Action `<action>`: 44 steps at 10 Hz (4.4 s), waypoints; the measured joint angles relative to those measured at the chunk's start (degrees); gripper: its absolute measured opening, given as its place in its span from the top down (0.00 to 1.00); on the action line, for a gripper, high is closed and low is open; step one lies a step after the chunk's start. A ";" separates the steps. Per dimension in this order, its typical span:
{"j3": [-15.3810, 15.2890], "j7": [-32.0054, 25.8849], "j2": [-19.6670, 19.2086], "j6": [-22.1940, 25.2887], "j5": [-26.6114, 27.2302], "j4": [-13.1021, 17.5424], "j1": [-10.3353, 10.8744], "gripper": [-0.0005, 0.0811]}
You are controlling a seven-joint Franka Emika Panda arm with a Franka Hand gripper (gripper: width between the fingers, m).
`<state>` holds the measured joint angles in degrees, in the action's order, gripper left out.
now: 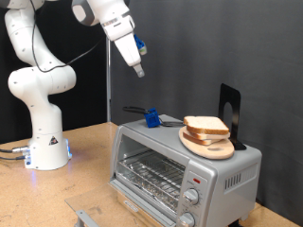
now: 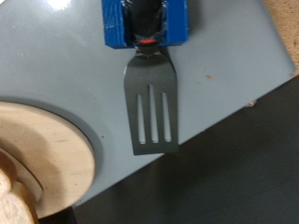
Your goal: Make a piece of toast with the oven
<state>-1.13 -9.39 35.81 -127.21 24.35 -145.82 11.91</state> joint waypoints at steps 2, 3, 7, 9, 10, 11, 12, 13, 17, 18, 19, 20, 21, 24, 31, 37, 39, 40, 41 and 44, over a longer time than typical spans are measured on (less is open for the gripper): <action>-0.90 -0.03 -0.85 -4.91 0.18 -2.51 0.04 0.00; -1.31 -0.09 -1.49 -6.62 0.34 -3.34 0.12 0.00; -2.90 -0.53 -5.47 -12.40 1.06 -5.42 0.92 0.00; -3.39 -0.93 -7.97 -15.11 1.52 -6.13 1.68 0.00; -3.42 -1.48 -8.99 -16.29 2.14 -6.40 2.24 0.00; -3.43 -2.13 -9.90 -17.44 2.91 -6.59 2.84 0.00; -3.44 -2.66 -10.70 -18.21 3.55 -6.66 3.41 0.00; -3.50 -2.77 -11.30 -18.81 3.88 -6.73 3.89 0.00; -4.14 -2.77 -13.02 -20.25 4.93 -7.17 5.26 0.00; -4.18 -2.77 -13.05 -20.29 5.20 -7.32 5.50 0.00; -4.20 -2.76 -13.05 -20.29 5.31 -7.54 5.63 0.00; -4.23 -2.76 -13.05 -20.30 5.31 -7.86 5.64 0.00; -4.24 -2.74 -13.05 -20.39 5.31 -8.16 5.64 0.00; -4.23 -2.62 -13.13 -22.32 5.41 -8.91 5.64 0.00; -4.21 -2.21 -14.52 -23.28 5.96 -8.86 5.63 0.00; -4.24 -2.15 -14.98 -23.29 7.13 -8.28 5.67 0.15; -4.24 -2.15 -14.98 -23.28 7.16 -8.20 5.71 0.32; -4.24 -2.15 -14.98 -23.28 7.20 -8.16 5.72 0.39; -4.24 -2.15 -14.99 -23.28 7.23 -8.11 5.72 0.39; -4.24 -1.34 -15.12 -21.84 6.98 -7.78 5.42 0.39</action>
<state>-5.37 -10.72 20.69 -149.04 31.33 -153.60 17.34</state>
